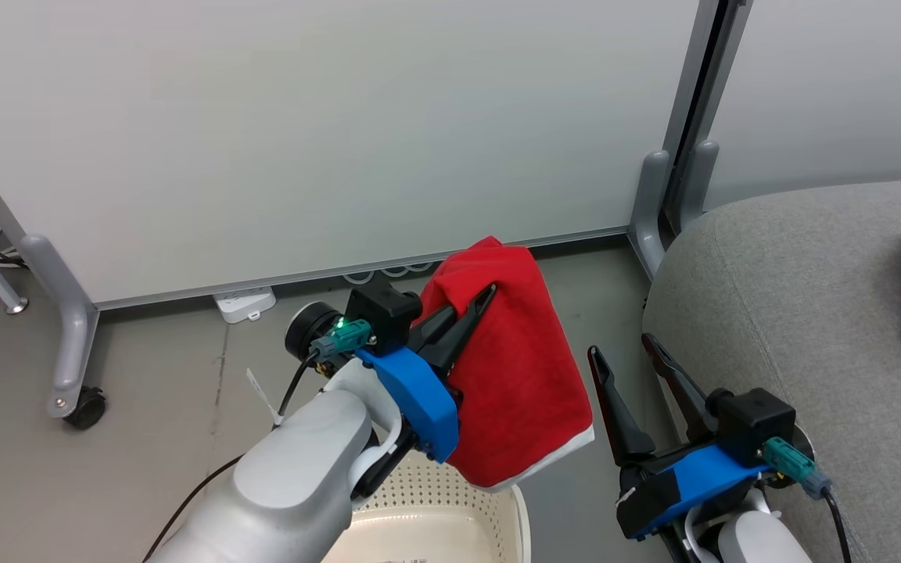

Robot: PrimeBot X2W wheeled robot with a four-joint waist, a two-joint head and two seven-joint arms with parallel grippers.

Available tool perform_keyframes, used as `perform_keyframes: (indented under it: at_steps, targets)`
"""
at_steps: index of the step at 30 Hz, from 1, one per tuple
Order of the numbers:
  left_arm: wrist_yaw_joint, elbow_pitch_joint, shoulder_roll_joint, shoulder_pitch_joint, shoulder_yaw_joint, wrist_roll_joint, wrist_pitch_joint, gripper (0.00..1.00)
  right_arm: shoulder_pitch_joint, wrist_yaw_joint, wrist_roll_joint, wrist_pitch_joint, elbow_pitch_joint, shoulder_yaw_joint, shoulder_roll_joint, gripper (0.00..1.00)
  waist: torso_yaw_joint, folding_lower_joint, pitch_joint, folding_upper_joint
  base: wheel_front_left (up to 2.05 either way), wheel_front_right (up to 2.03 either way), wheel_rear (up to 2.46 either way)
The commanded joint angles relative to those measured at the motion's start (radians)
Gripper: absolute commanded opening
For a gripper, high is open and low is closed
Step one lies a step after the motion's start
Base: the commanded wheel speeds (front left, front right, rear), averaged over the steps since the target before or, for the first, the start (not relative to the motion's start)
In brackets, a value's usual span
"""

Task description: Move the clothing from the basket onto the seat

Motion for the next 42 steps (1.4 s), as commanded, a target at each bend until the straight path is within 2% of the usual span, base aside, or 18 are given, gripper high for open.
perform_keyframes:
  at_steps: [1,13,25,31,42]
  targets:
    - [-0.005,0.001,0.002,0.006,-0.002,-0.003,-0.003,0.0,0.014,-0.001,-0.004,0.006,-0.004,0.002,0.0,1.0,-0.002,0.0,0.002,0.0,0.0,0.0,0.0]
    - [-0.005,-0.007,-0.004,0.014,-0.015,-0.01,-0.003,0.0,-0.038,-0.001,-0.034,0.043,0.021,0.021,-0.004,1.0,-0.005,0.0,0.006,0.0,0.0,0.0,0.0]
    - [-0.005,-0.037,-0.012,0.014,-0.053,-0.018,-0.003,0.0,-0.202,-0.001,0.033,0.081,0.152,0.117,-0.083,1.0,0.01,0.0,0.003,0.0,0.0,0.0,0.0]
    - [-0.005,-0.057,-0.013,0.004,-0.079,-0.028,-0.003,0.0,-0.275,-0.001,0.106,0.096,0.215,0.228,-0.135,1.0,0.024,0.0,0.006,0.0,0.0,0.0,0.0]
    - [-0.005,-0.098,0.006,-0.007,-0.126,-0.06,-0.003,0.0,-0.355,-0.001,0.327,0.096,0.263,0.476,-0.233,1.0,0.038,0.0,0.011,0.0,0.0,0.0,0.0]
